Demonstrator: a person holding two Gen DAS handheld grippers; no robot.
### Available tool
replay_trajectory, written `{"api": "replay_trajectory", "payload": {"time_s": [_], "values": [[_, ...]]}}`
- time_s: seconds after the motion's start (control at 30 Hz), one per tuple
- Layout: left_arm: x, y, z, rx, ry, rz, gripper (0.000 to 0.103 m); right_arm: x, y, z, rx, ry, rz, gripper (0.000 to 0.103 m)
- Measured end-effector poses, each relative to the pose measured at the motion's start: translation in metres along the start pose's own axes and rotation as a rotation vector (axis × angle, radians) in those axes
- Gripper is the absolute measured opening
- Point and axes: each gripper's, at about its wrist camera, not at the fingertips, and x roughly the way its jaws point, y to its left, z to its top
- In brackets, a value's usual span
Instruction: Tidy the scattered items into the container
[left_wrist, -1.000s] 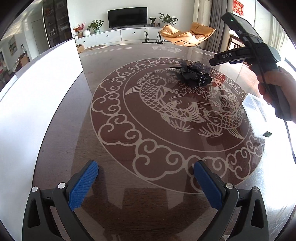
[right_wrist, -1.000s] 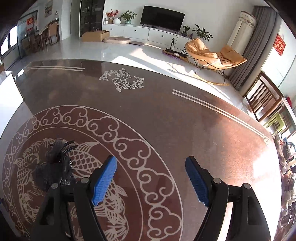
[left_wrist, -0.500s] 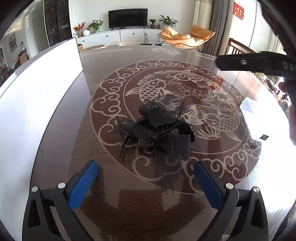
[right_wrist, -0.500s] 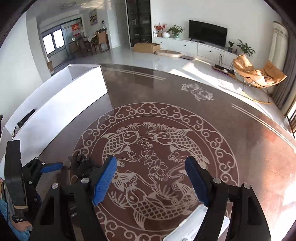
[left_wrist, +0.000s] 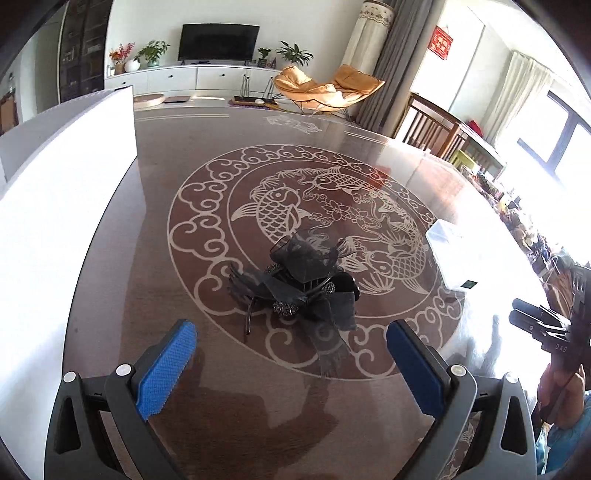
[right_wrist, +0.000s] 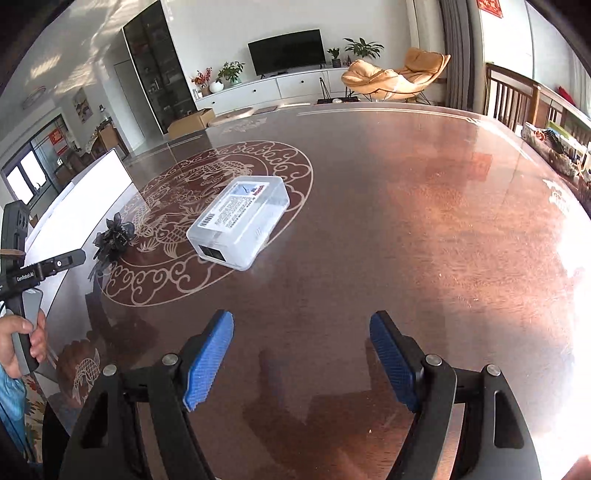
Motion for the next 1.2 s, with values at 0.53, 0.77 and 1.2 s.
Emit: {"api": "replay_trajectory", "payload": {"time_s": [0.53, 0.77, 1.2], "values": [[0.06, -0.018, 0.026, 0.049, 0.076, 0.238, 0.095, 0.018, 0.006, -0.001, -0.009, -0.021, -0.034, 0.08], [0.035, -0.015, -0.009, -0.06, 0.019, 0.344, 0.096, 0.026, 0.016, 0.029, 0.082, -0.026, 0.106, 0.079], [0.038, -0.013, -0.012, -0.099, 0.018, 0.347, 0.098, 0.112, 0.096, 0.078, -0.05, 0.055, -0.186, 0.081]]}}
